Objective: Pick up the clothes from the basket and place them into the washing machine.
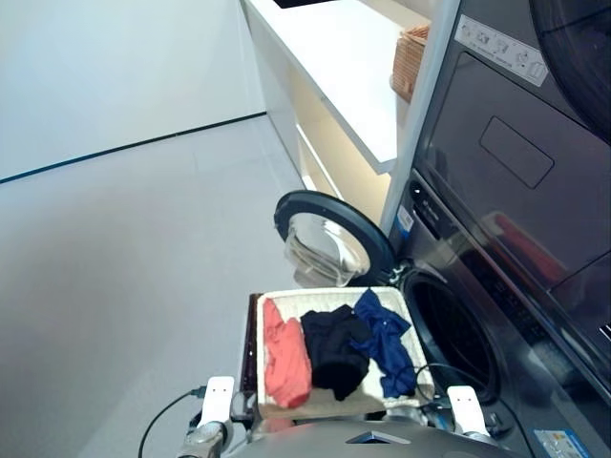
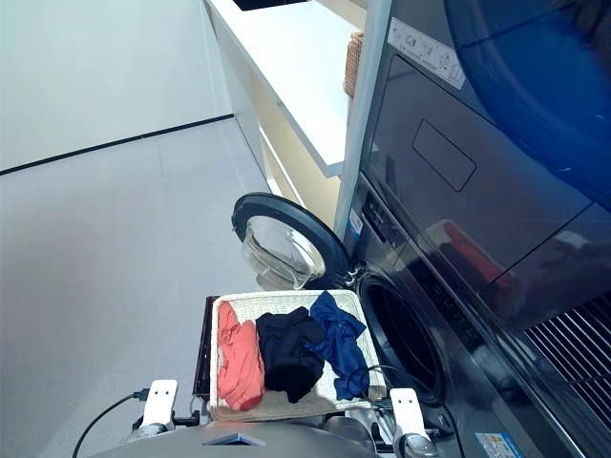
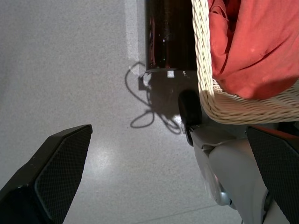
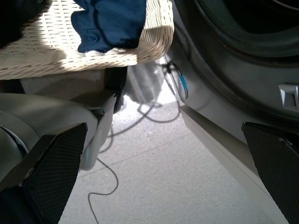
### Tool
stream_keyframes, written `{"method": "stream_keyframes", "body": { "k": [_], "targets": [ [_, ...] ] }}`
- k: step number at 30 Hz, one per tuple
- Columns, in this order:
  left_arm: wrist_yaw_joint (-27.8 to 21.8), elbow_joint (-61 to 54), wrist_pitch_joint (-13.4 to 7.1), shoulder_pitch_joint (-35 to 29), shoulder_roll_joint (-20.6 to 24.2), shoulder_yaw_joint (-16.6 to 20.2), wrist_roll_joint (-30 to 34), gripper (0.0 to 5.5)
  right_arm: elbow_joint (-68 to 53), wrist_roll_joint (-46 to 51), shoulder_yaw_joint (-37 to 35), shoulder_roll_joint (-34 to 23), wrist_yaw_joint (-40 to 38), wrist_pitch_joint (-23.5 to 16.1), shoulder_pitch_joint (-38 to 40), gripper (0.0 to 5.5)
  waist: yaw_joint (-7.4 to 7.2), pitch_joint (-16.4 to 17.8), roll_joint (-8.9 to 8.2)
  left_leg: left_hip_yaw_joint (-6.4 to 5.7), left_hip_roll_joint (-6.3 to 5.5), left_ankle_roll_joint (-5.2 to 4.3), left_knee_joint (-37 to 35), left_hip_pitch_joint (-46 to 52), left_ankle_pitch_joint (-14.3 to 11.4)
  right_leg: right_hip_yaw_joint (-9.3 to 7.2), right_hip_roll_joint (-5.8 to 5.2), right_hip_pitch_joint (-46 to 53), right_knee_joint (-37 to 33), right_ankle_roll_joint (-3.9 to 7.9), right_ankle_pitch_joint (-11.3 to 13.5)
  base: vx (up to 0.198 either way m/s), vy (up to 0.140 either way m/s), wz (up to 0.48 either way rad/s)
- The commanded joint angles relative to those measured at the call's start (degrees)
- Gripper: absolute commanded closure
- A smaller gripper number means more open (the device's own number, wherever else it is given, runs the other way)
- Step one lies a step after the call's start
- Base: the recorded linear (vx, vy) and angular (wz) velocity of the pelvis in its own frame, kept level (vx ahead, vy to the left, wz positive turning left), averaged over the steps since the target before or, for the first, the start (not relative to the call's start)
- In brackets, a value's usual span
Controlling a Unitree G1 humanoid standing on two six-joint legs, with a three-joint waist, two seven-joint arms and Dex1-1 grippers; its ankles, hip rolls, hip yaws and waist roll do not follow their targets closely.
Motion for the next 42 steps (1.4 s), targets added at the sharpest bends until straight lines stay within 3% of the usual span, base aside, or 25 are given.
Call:
{"method": "stream_keyframes", "body": {
  "k": [1,12,20,23,28,34,42],
  "targets": [
    [-0.44,2.07,-2.31,-2.5,0.76,-0.44,0.5,0.0,1.82,-0.01,1.07,0.55,-0.11,-2.09,-3.26,0.0,-1.41,1.11,-2.36,-0.9,-0.14,-1.02,-0.25,-0.23,1.22,-2.23,-6.24,3.0,1.12,5.39,-2.22,0.0,0.0,0.0],
    [0.81,2.49,-2.08,-3.17,0.16,-0.83,0.73,0.0,2.34,-0.88,1.49,0.8,-1.31,-1.8,-3.87,0.0,-1.25,0.7,-2.38,-0.92,-0.29,-0.94,-0.25,0.14,0.92,-2.2,-6.35,3.23,0.78,5.42,-2.02,0.0,0.0,0.0],
    [4.75,-1.0,-3.8,-4.68,-0.53,-2.0,0.3,0.0,-0.69,-1.17,2.74,0.74,-3.44,-3.29,-4.0,0.0,-1.35,0.89,-2.57,-0.89,-0.22,-1.04,-0.25,0.42,0.96,-2.1,-6.26,3.62,0.61,5.36,-1.98,0.0,0.0,0.0],
    [5.62,-5.19,-4.62,-5.23,-1.04,-4.1,0.14,0.0,-4.06,-1.74,3.59,0.11,-4.37,-4.01,-4.08,0.0,-1.45,1.31,-2.48,-1.03,-0.26,-1.06,-0.25,0.27,1.04,-2.15,-6.27,3.57,0.64,5.41,-1.95,0.0,0.0,0.0],
    [7.04,-15.35,-6.13,-5.34,-0.38,-7.4,-0.79,0.0,-13.4,-1.83,5.44,-1.33,-5.14,-5.18,-4.08,0.0,-1.46,2.03,-2.45,-1.25,-0.19,-1.1,-0.25,-0.03,1.3,-2.17,-6.25,3.29,0.84,5.51,-1.96,0.0,0.0,0.0],
    [9.25,-25.45,-6.92,-6.95,1.0,-9.12,-4.28,0.0,-37.12,-2.14,6.76,-6.04,-5.92,-7.02,-3.6,0.0,-1.99,5.47,-2.99,-1.29,0.69,-1.3,1.75,-2.66,2.38,-0.81,-5.78,0.24,2.83,5.06,-2.23,-0.082,-0.018,-0.016],
    [15.06,-24.69,-6.77,-15.41,0.26,-11.06,-4.47,0.0,-58.99,1.57,6.5,-9.53,-7.44,-9.93,-6.59,0.0,-3.39,10.83,-4.56,-1.21,1.78,-1.46,8.51,-11.16,1.29,1.85,-5.38,-9.09,7.98,4.69,-1.76,-0.121,-0.013,-0.14]
  ]
}}
